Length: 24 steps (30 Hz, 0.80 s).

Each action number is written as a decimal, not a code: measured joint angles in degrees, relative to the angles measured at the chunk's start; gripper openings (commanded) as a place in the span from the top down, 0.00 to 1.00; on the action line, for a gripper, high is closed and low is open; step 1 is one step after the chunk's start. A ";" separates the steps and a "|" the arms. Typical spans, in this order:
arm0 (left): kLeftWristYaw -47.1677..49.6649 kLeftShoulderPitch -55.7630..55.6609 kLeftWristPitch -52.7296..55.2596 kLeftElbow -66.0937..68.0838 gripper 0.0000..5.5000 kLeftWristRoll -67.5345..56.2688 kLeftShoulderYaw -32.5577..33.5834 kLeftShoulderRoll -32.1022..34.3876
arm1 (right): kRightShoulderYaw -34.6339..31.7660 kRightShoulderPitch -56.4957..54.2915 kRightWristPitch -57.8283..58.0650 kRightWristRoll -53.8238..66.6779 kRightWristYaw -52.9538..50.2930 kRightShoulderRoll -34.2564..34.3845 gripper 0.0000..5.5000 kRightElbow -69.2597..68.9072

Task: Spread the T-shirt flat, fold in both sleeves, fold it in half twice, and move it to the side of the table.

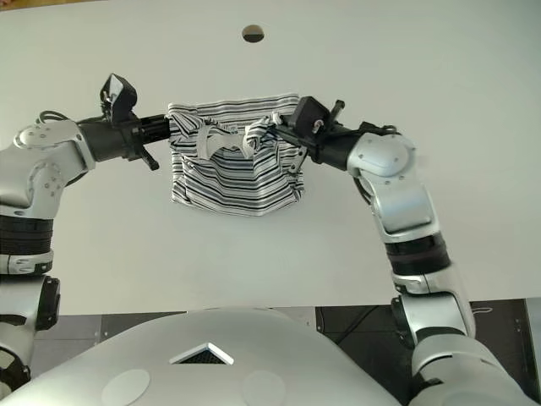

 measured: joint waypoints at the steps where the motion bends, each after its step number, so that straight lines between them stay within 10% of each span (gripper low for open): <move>1: 0.96 -0.31 -0.11 1.62 0.88 1.39 -0.15 -0.85 | 0.27 -2.35 -0.37 -0.76 -0.37 1.75 0.84 4.71; 15: 12.95 -6.16 -7.76 18.60 0.76 12.14 4.60 -4.92 | -4.54 -14.67 -10.54 -10.09 -19.54 6.10 0.76 36.80; 24: 9.32 -4.73 -11.19 7.86 0.91 10.71 6.39 -6.02 | -2.77 -13.68 -15.42 -11.13 -16.50 6.88 0.98 32.53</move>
